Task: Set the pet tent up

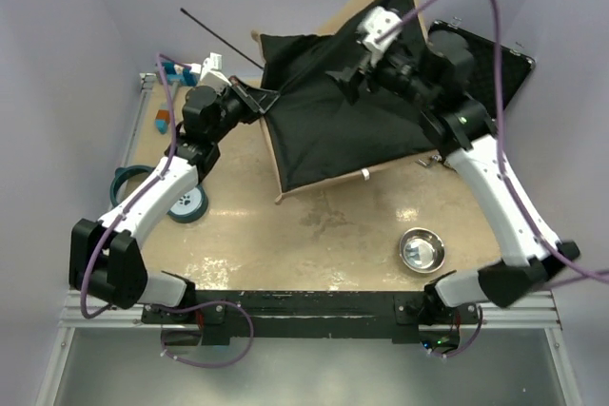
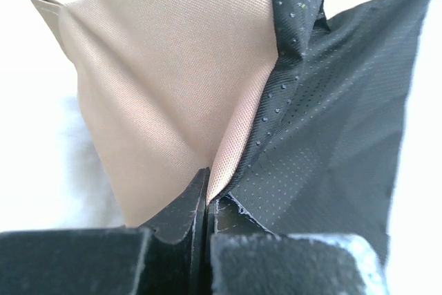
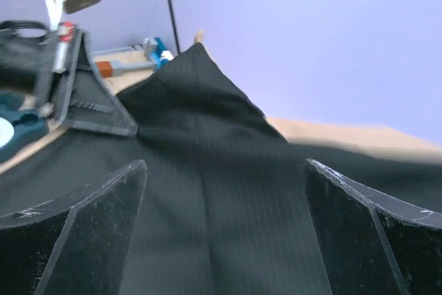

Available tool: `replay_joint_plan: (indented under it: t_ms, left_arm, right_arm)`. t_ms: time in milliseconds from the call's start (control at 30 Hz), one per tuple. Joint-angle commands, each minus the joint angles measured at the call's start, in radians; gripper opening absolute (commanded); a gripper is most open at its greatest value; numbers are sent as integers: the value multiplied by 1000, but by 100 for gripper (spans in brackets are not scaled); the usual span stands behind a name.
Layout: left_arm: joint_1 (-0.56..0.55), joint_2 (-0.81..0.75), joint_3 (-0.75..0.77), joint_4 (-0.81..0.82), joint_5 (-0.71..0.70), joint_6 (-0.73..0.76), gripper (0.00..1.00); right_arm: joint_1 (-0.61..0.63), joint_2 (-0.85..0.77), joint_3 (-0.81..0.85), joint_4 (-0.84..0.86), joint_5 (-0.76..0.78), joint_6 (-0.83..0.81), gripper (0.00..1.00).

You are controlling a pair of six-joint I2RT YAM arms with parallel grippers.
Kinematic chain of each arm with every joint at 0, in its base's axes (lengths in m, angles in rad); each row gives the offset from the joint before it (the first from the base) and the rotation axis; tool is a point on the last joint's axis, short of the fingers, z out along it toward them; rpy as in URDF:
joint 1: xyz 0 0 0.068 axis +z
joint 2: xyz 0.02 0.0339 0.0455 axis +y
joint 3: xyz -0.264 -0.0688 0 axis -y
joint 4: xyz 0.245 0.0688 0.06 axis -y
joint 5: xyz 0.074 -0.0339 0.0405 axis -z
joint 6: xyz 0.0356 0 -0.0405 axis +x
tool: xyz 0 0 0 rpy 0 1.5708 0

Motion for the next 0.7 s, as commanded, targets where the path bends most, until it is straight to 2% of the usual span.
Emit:
replay_joint_plan:
  t_ms: [0, 233, 367, 533, 667]
  left_arm:
    - [-69, -100, 7, 47, -22, 139, 0]
    - [-85, -107, -4, 42, -34, 133, 0]
    - [-98, -108, 4, 44, -40, 150, 0]
    - [-106, -113, 1, 50, -51, 150, 0]
    - [-114, -110, 2, 58, -58, 148, 0]
  right_arm:
    - [70, 159, 199, 66, -2, 76, 98]
    - [190, 411, 460, 68, 153, 165, 99]
    - [192, 423, 396, 88, 213, 176, 98]
    - [192, 394, 324, 100, 350, 204, 87]
    - [192, 347, 270, 98, 430, 230, 87]
